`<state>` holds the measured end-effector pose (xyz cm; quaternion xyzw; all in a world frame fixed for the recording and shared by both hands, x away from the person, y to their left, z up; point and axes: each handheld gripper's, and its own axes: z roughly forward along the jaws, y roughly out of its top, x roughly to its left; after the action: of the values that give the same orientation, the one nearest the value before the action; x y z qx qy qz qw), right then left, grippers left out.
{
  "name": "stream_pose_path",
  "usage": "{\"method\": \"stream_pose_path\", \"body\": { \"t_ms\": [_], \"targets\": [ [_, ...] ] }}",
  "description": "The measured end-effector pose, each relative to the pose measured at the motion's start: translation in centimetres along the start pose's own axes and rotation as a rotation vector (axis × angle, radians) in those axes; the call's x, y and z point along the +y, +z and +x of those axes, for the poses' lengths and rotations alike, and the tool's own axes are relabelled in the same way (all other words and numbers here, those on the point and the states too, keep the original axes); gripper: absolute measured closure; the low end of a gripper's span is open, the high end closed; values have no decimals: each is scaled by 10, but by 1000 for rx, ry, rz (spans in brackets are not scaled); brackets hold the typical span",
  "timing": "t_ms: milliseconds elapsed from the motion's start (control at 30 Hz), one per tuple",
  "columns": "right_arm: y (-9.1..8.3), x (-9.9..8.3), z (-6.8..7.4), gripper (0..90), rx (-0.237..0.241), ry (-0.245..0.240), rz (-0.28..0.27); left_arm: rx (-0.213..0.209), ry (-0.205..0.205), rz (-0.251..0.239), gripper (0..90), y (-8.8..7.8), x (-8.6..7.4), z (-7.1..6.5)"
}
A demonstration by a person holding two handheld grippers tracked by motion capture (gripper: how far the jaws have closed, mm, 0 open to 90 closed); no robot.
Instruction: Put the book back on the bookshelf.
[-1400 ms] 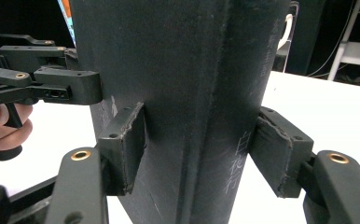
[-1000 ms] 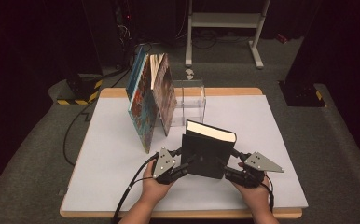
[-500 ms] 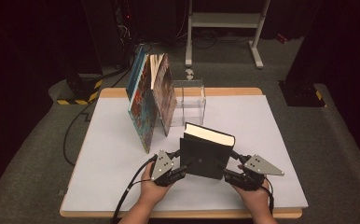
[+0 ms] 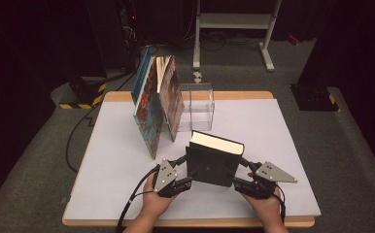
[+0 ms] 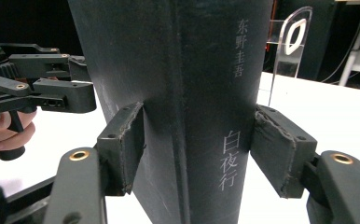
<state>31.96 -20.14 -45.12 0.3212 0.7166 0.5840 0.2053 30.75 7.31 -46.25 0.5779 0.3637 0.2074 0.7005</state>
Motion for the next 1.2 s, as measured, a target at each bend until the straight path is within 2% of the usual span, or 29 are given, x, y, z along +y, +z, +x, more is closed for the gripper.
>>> {"method": "stream_pose_path", "body": {
  "t_ms": [200,300,567,600,667,767,867,900,967,1067,1200],
  "targets": [
    [4,-2,-1,291,22,12,15,29,-11,13,398,-11,0,9],
    [5,-2,-1,263,33,16,17,53,3,25,383,-20,2,18],
    [7,1,-1,215,48,22,20,152,-18,40,358,-41,2,51],
    [8,1,-1,211,47,18,19,152,-18,40,356,-41,2,51],
    [9,4,0,180,43,9,19,191,-6,32,357,-47,3,61],
    [11,9,0,190,64,8,21,228,-12,20,358,-55,2,73],
    [13,12,1,191,53,2,23,245,-22,26,357,-57,2,79],
    [17,16,0,187,72,-3,26,263,-35,22,357,-60,4,87],
    [19,19,-1,189,87,-9,34,278,-50,11,358,-63,7,93],
    [22,27,0,198,107,-9,52,299,-59,-2,358,-68,10,100],
    [25,34,4,239,116,-40,58,322,-77,-18,359,-74,14,107]
  ]
}}
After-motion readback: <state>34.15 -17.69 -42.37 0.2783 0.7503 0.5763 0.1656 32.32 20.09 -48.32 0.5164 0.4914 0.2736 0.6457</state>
